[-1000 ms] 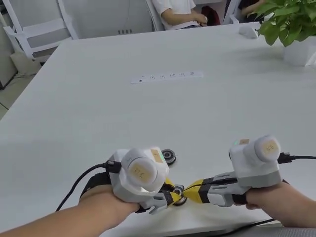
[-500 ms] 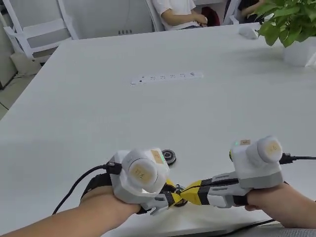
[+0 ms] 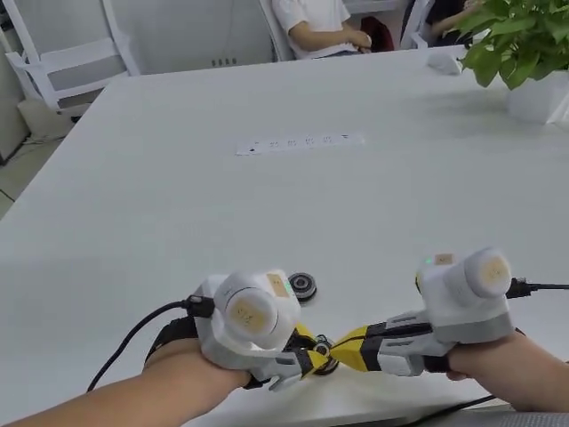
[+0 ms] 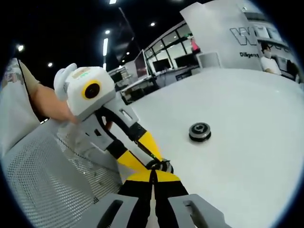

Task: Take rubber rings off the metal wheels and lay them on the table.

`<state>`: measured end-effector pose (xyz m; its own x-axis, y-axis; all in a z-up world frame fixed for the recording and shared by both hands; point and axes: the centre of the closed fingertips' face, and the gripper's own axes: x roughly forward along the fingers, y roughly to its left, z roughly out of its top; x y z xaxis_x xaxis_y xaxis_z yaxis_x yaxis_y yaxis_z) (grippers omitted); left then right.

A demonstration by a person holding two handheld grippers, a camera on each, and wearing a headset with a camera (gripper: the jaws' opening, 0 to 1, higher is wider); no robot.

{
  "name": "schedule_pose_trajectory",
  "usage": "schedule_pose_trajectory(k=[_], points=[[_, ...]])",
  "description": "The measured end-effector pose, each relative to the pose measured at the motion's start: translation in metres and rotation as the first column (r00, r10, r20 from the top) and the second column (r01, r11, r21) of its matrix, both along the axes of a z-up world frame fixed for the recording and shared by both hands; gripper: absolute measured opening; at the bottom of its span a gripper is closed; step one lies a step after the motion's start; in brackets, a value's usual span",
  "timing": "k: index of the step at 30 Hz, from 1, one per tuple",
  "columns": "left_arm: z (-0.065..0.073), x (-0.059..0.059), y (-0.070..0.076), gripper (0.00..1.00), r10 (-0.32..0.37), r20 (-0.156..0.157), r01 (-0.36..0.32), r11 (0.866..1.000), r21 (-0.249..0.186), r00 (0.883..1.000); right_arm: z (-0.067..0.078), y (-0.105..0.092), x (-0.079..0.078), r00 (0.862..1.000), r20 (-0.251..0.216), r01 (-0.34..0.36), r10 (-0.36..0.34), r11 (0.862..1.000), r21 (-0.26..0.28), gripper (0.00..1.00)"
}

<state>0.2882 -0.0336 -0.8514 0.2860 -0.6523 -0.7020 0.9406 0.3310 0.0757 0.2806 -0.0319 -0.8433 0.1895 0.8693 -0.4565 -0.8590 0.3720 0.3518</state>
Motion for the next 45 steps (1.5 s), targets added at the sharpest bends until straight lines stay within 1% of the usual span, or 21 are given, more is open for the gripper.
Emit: schedule_pose_trajectory(k=[4, 6, 9, 11, 14, 16, 18, 21, 25, 28, 31, 35, 40, 45], points=[[0.0, 0.0, -0.001, 0.14, -0.011, 0.012, 0.011, 1.0, 0.007, 1.0, 0.0, -0.002, 0.001, 1.0, 0.002, 0.003, -0.003, 1.0, -0.005, 0.0], [0.001, 0.0, -0.001, 0.14, -0.009, 0.004, 0.009, 1.0, 0.007, 1.0, 0.0, -0.002, 0.001, 1.0, 0.003, 0.006, -0.006, 1.0, -0.006, 0.0], [0.002, 0.002, 0.002, 0.19, -0.004, 0.012, 0.004, 1.0, 0.013, 1.0, 0.001, -0.004, 0.002, 1.0, 0.007, 0.013, -0.013, 1.0, -0.003, 0.0], [0.003, 0.003, 0.004, 0.23, 0.001, 0.008, -0.001, 1.0, 0.012, 1.0, 0.003, -0.005, 0.004, 1.0, 0.007, 0.024, -0.024, 1.0, 0.004, 0.0], [0.006, 0.004, 0.007, 0.24, 0.004, 0.01, -0.004, 1.0, 0.013, 1.0, 0.005, -0.006, 0.005, 0.999, 0.004, 0.035, -0.036, 0.999, 0.009, 0.0], [0.01, 0.004, 0.008, 0.25, 0.009, 0.008, -0.009, 1.0, 0.003, 1.0, 0.005, -0.006, 0.005, 0.999, 0.005, 0.035, -0.035, 0.999, 0.009, 0.0], [0.015, 0.003, 0.008, 0.27, 0.016, 0.003, -0.016, 1.0, -0.017, 1.0, 0.005, -0.006, 0.004, 0.999, 0.006, 0.034, -0.034, 0.999, 0.009, 0.0], [0.023, 0.0, 0.009, 0.33, 0.017, -0.007, -0.018, 0.999, -0.042, 1.0, 0.005, -0.006, 0.004, 0.999, 0.007, 0.032, -0.032, 0.999, 0.008, 0.0], [0.029, -0.004, 0.014, 0.37, 0.009, -0.004, -0.009, 0.999, -0.045, 1.0, 0.006, -0.006, 0.003, 1.0, 0.008, 0.028, -0.028, 1.0, 0.006, 0.0], [0.034, -0.006, 0.019, 0.42, 0.016, -0.015, -0.017, 0.998, -0.063, 1.0, 0.007, -0.006, 0.002, 1.0, 0.009, 0.023, -0.024, 1.0, 0.006, 0.0], [0.038, -0.007, 0.024, 0.44, 0.018, -0.01, -0.018, 0.998, -0.066, 1.0, 0.007, -0.006, 0.002, 1.0, 0.008, 0.022, -0.022, 1.0, 0.005, 0.0], [0.044, -0.012, 0.031, 0.51, 0.024, -0.017, -0.026, 0.997, -0.073, 1.0, 0.008, -0.006, 0.001, 1.0, 0.007, 0.017, -0.017, 1.0, 0.005, 0.0], [0.049, -0.015, 0.04, 0.53, 0.031, -0.008, -0.032, 0.996, -0.078, 0.999, 0.011, -0.004, 0.0, 1.0, 0.005, 0.01, -0.01, 1.0, 0.005, 0.0], [0.054, -0.017, 0.046, 0.58, 0.043, -0.01, -0.043, 0.995, -0.089, 0.999, 0.011, -0.003, -0.001, 1.0, 0.002, 0.004, -0.004, 1.0, 0.006, 0.0]])
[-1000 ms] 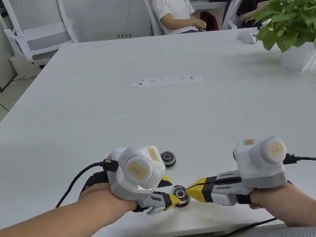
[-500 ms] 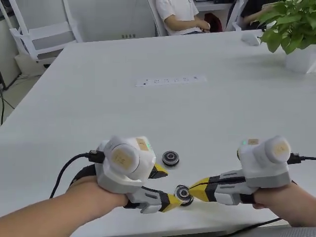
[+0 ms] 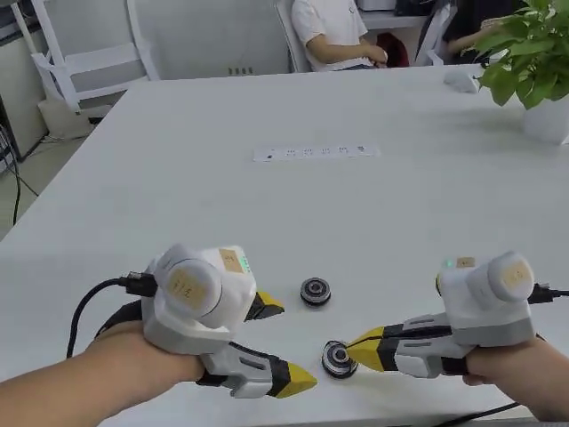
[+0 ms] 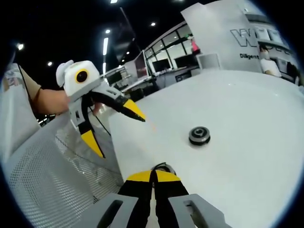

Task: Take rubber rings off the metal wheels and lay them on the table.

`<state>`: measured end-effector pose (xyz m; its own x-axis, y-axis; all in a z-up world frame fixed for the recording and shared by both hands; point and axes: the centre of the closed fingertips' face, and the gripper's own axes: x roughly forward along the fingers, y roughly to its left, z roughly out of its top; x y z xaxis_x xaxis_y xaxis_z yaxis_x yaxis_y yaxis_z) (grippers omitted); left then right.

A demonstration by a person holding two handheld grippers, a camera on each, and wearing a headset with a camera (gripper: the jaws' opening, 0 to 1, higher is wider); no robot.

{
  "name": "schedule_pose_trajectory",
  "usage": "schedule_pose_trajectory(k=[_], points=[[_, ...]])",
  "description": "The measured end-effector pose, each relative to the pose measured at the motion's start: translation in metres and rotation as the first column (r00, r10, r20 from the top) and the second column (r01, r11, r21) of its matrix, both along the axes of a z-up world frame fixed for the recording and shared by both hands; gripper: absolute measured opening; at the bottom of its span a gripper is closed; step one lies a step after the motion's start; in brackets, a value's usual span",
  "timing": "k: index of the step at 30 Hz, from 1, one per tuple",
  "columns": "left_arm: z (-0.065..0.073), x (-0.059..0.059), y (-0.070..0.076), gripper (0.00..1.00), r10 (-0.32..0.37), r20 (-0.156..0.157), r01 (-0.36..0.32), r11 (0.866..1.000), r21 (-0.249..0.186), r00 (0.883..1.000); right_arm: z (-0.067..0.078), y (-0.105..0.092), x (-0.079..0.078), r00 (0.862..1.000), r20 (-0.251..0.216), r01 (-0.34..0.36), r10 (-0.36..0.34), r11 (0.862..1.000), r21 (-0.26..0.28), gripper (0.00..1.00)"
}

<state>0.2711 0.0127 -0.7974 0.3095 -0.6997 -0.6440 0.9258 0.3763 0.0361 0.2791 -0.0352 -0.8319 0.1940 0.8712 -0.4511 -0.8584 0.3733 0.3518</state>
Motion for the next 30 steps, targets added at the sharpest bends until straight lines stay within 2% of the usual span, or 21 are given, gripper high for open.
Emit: schedule_pose_trajectory(k=[8, 16, 20, 27, 30], points=[[0.005, -0.004, 0.01, 0.62, 0.01, 0.005, -0.01, 1.0, -0.008, 1.0, 0.002, 0.0, -0.002, 1.0, 0.0, -0.004, 0.004, 1.0, 0.002, 0.0], [0.009, -0.007, 0.022, 0.65, 0.031, -0.008, -0.031, 0.999, -0.022, 0.999, 0.004, 0.001, -0.003, 1.0, -0.002, -0.01, 0.01, 1.0, 0.008, 0.0], [0.012, -0.007, 0.027, 0.66, 0.048, -0.008, -0.048, 0.998, -0.036, 0.999, 0.011, 0.002, -0.001, 1.0, -0.002, -0.003, 0.003, 1.0, 0.031, 0.0], [0.011, -0.01, 0.037, 0.67, 0.06, -0.009, -0.06, 0.998, -0.037, 0.998, 0.017, 0.004, 0.0, 1.0, 0.006, -0.018, 0.018, 0.999, 0.028, 0.0], [0.01, -0.01, 0.043, 0.69, 0.055, -0.001, -0.055, 0.998, -0.023, 0.998, 0.02, 0.005, 0.002, 1.0, 0.009, -0.022, 0.021, 0.999, 0.028, 0.0]])
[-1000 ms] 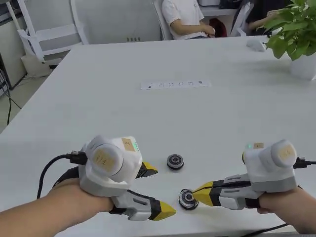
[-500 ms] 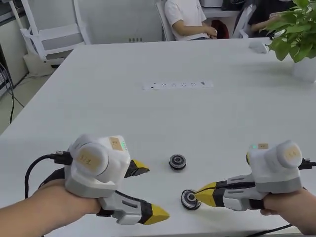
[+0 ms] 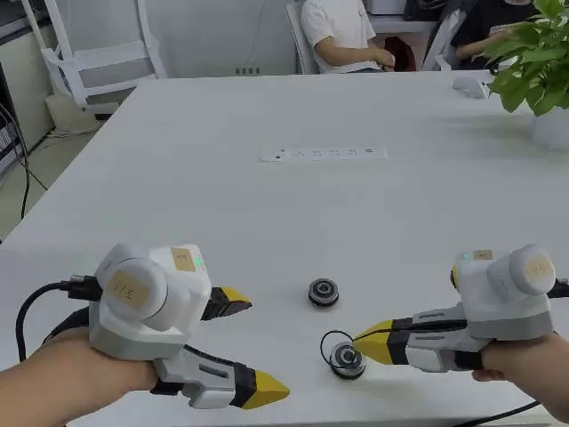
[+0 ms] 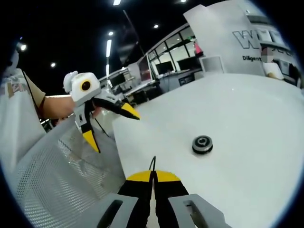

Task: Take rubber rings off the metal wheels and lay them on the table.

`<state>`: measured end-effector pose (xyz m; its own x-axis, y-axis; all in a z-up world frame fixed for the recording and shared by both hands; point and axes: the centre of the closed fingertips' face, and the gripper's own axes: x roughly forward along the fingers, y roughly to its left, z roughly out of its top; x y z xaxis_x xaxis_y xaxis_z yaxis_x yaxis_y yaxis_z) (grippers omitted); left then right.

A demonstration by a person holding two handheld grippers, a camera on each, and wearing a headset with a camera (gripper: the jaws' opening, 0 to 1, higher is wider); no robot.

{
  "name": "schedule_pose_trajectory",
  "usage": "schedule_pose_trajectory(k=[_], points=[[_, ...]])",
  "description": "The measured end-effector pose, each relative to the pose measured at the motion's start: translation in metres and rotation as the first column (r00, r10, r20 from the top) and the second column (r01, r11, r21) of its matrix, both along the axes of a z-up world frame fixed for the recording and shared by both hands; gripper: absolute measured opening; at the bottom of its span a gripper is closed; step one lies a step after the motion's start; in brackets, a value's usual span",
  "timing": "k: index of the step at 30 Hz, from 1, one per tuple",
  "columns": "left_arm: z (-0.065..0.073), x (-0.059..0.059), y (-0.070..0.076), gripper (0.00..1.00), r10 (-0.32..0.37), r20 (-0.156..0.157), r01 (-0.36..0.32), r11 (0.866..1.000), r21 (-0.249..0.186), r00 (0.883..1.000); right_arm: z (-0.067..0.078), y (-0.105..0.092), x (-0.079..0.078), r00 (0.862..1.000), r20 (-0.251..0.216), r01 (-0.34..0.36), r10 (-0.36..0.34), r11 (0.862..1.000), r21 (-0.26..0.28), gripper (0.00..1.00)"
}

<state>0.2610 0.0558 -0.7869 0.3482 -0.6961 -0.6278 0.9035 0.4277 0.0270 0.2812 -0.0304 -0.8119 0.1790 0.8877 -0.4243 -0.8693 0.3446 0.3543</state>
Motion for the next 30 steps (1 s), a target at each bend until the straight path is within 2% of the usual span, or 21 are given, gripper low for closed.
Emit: schedule_pose_trajectory(k=[6, 19, 30], points=[[0.005, 0.003, 0.012, 0.7, 0.017, 0.016, -0.018, 1.0, 0.002, 1.0, 0.005, 0.005, 0.004, 1.0, 0.01, -0.018, 0.018, 1.0, -0.009, 0.0], [0.009, 0.002, 0.028, 0.74, 0.06, 0.022, -0.06, 0.998, -0.004, 0.998, 0.025, 0.031, 0.012, 0.994, 0.047, -0.094, 0.096, 0.995, -0.039, 0.0], [0.012, 0.003, 0.04, 0.76, 0.091, 0.033, -0.091, 0.996, -0.006, 0.995, 0.023, 0.06, 0.009, 0.982, 0.052, -0.176, 0.179, 0.982, -0.063, 0.0]])
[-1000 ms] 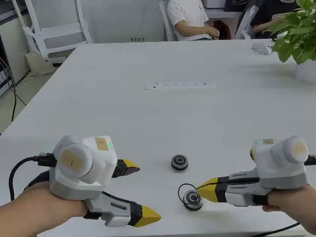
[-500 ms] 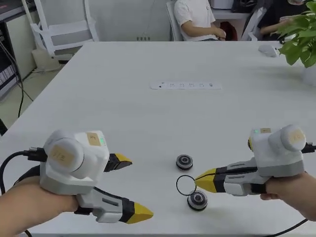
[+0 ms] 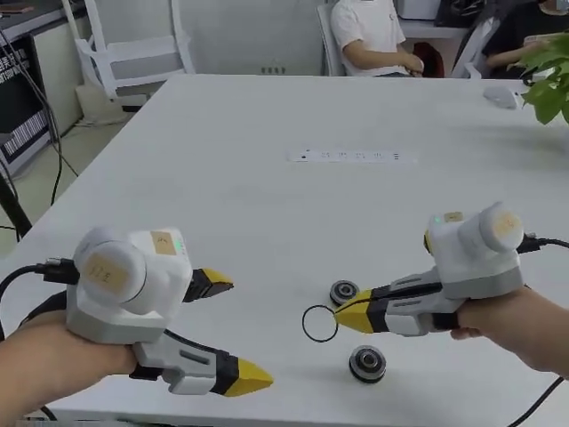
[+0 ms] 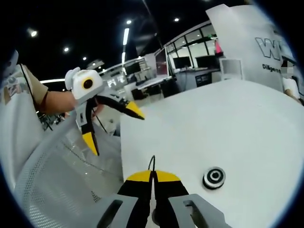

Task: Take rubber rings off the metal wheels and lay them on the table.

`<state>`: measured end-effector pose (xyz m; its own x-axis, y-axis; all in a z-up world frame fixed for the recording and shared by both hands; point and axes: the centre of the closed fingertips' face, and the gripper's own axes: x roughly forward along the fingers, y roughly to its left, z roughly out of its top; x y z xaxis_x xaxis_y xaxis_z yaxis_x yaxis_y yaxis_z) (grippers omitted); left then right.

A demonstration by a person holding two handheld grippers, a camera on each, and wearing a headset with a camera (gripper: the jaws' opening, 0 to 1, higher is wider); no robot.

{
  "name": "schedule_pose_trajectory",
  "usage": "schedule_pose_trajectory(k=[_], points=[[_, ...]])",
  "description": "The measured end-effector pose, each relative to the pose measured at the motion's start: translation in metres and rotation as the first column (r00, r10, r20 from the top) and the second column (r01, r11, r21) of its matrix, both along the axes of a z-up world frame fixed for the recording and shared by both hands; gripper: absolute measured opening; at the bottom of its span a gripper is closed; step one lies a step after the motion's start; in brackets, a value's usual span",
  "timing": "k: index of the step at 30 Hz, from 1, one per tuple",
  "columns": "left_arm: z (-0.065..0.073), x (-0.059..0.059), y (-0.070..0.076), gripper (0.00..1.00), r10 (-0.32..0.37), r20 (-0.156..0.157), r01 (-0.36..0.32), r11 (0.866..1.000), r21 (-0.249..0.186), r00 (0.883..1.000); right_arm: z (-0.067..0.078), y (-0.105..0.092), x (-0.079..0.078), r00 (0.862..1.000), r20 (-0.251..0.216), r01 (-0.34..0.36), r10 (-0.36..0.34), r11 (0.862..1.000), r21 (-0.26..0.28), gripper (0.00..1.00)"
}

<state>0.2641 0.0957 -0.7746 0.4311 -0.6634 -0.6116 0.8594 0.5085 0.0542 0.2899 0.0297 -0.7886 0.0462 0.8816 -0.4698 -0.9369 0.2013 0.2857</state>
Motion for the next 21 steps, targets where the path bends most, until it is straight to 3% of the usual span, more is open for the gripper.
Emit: schedule_pose_trajectory(k=[18, 21], points=[[0.004, 0.001, 0.014, 0.76, 0.043, 0.006, -0.042, 0.999, -0.001, 0.999, -0.033, 0.027, -0.006, 0.995, -0.048, -0.091, 0.088, 0.993, -0.069, 0.0], [0.004, 0.0, 0.014, 0.75, 0.043, 0.005, -0.043, 0.999, 0.0, 0.999, -0.041, 0.027, -0.007, 0.994, -0.047, -0.099, 0.095, 0.99, -0.1, 0.0]])
